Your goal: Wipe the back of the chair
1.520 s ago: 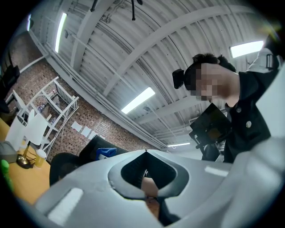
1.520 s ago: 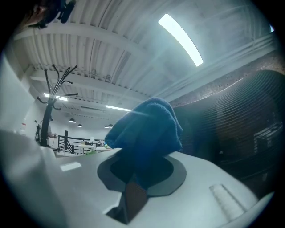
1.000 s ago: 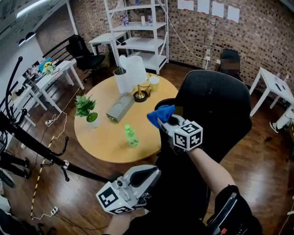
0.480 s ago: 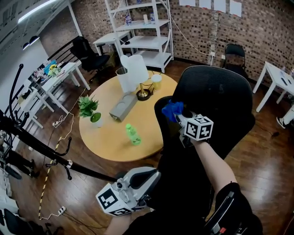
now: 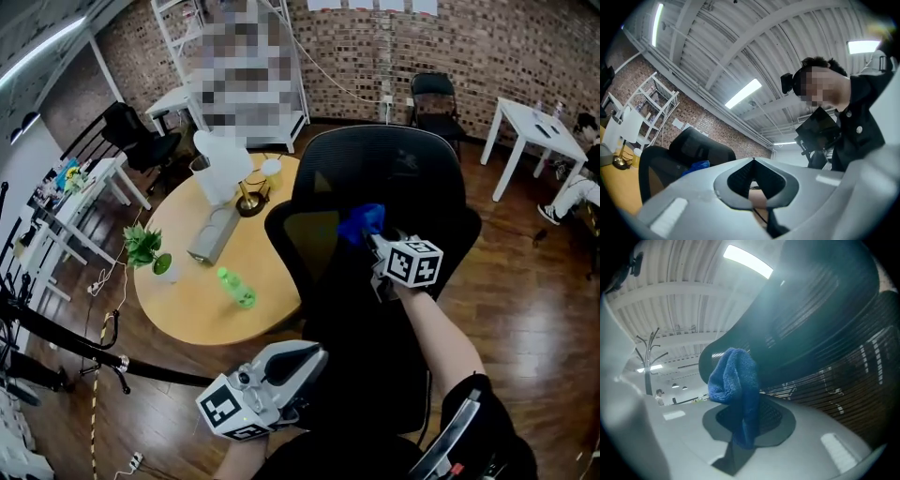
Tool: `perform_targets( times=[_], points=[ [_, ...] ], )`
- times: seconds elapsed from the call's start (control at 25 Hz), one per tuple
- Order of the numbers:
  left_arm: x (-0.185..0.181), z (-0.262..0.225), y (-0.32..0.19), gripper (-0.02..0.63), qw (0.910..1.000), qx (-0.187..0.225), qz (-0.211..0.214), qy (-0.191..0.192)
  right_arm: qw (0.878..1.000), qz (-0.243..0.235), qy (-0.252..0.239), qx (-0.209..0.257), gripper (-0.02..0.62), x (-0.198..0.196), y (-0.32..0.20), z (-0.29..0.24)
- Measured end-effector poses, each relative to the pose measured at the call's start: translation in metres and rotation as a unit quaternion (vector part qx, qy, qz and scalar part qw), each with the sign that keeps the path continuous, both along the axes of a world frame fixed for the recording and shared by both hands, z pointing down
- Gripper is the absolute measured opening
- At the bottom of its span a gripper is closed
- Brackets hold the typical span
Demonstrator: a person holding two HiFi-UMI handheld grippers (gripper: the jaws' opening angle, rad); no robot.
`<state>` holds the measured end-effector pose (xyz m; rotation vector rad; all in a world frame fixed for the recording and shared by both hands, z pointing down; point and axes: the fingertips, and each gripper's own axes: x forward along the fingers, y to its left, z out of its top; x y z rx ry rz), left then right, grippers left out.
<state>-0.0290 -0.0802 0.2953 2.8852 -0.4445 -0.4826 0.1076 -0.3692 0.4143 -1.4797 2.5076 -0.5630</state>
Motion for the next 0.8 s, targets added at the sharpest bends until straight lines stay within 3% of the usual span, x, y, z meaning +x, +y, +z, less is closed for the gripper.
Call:
perform_targets(
  times=[0.48, 0.8],
  points=[
    [0.048, 0.004, 0.002, -0.003, 0.9970, 0.001, 0.077, 0.010, 0.993, 0.120, -0.011, -0.003, 0.058, 0.142, 0.040, 0.004],
    [0.072, 0.000, 0.007, -0.003, 0.9935, 0.002, 0.112, 0.018, 0.979, 0.204, -0.017, -0.006, 0.058, 0.233, 0.073, -0.001]
  ],
)
